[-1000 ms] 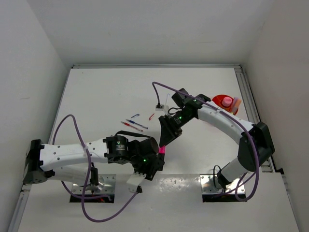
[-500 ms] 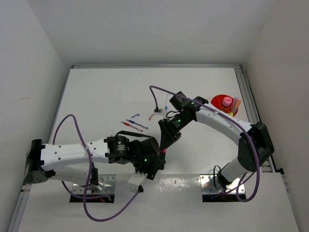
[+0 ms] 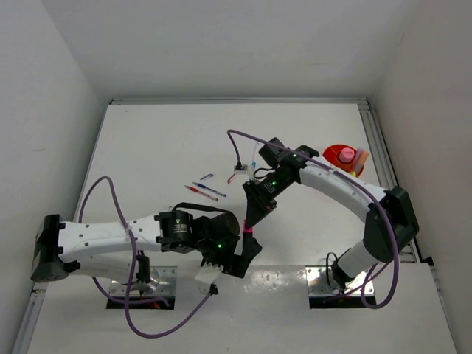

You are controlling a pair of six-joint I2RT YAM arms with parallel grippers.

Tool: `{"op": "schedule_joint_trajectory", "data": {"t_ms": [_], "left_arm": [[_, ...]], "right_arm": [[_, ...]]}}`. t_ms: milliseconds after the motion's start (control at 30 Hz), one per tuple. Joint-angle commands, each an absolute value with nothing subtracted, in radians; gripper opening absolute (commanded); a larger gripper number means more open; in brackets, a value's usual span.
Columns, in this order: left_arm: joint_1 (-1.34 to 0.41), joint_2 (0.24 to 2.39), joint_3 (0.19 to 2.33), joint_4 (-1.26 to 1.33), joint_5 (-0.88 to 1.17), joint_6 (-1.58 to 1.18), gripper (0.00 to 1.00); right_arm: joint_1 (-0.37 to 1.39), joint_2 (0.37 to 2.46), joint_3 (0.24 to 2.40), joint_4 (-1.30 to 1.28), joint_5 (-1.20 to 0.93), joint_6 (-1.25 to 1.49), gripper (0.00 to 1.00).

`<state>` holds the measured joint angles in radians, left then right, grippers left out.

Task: Sort the stationery into containers
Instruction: Place the pen in the storage box.

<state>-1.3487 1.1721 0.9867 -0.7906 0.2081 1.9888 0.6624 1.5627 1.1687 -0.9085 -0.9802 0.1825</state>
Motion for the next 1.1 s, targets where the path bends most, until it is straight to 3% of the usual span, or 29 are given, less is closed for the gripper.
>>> {"op": "schedule_joint_trajectory", "data": {"t_ms": [0,67,200,300,400,567,800,1067], "left_arm": [[-1.362,1.092,0.913,-0.715,0.206,2.418,1.00],[-1.361,1.030,0.881,-0.666,0.195,2.323,1.00],[-1.361,0.937,0.865,-0.609,0.184,2.033,1.00],[-1.362,0.905,0.911,-0.514,0.103,1.555,1.00],[-1.338,0.990,0.997,-0.454,-0.067,1.140,1.00],[-1.162,1.133,1.175,-0.532,-0.008,0.686,1.00],[-0.824,1.265,1.249,-0.454,0.144,0.163,1.00],[-0.649,1.281,1.216,-0.373,0.287,-0.034,1.00]], "right_arm": [[0.626,1.510,1.244,-0.928,-0.991,0.127,0.00],[0.577,1.496,1.262,-0.931,-0.980,0.123,0.00],[0.300,1.436,1.279,-0.888,-0.963,0.176,0.00],[0.074,1.312,1.215,-0.705,-0.966,0.326,0.00],[-0.092,1.201,1.105,-0.565,-0.898,0.394,0.00],[-0.309,0.981,0.962,-0.480,-0.764,0.413,0.00],[-0.457,0.798,0.773,-0.332,-0.516,0.451,0.00],[-0.521,0.830,0.713,-0.262,-0.457,0.439,0.00]]}}
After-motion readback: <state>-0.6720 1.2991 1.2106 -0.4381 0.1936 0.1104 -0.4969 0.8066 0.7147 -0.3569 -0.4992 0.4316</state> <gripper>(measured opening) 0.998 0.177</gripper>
